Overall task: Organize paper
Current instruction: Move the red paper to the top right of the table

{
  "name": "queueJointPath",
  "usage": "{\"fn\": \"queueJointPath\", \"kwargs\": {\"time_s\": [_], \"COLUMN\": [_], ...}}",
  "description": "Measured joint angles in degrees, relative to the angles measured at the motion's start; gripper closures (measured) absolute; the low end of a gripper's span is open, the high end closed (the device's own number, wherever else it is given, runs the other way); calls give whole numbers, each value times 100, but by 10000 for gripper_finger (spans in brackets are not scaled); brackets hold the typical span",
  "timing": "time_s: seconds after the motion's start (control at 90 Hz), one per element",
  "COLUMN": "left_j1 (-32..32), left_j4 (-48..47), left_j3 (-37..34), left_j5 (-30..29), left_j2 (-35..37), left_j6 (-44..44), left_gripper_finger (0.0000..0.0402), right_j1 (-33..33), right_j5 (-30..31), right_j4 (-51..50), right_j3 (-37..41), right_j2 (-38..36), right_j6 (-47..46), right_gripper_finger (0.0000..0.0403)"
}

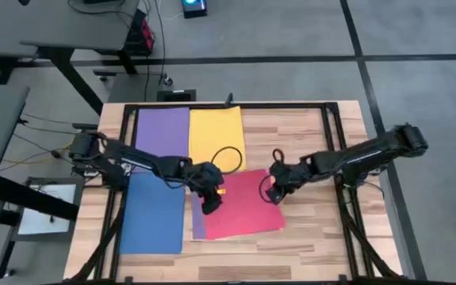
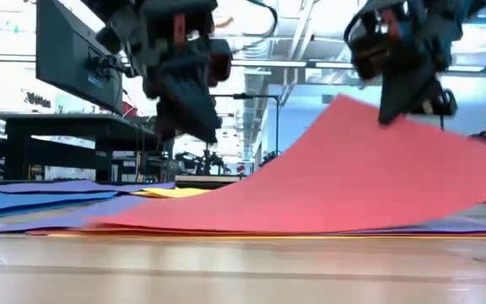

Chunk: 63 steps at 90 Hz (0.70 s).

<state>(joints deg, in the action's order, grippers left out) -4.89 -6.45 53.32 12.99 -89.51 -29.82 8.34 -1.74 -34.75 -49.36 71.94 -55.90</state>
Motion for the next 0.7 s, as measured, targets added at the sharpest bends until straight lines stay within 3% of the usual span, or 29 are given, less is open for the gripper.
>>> {"fn": "queueJointPath", "kwargs": {"time_s": [0.144, 0.256, 0.456, 0.589, 0.7], "left_j1": [197, 338, 443, 433, 438], "left_j4": [-314, -350, -452, -581, -631], "left_j3": [7, 11, 11, 13, 13], "left_j5": [-18, -19, -18, 5, -1], "left_j2": [537, 767, 782, 782, 782], "left_j6": [4, 5, 0, -51, -199], "left_gripper_finger": [311, 311, 311, 311, 311], "right_j1": [-604, -1458, -3290, -4327, -4780], "right_j5": [-107, -98, 54, 197, 217], "right_j4": [-1347, -1949, -1614, -1124, -906], "right_j3": [-462, -699, -715, -726, -726], "right_j2": [-424, -541, -121, 276, 517], "right_j6": [1511, 3107, 6062, 7012, 7853], "right_gripper_finger": [403, 403, 403, 403, 403]}}
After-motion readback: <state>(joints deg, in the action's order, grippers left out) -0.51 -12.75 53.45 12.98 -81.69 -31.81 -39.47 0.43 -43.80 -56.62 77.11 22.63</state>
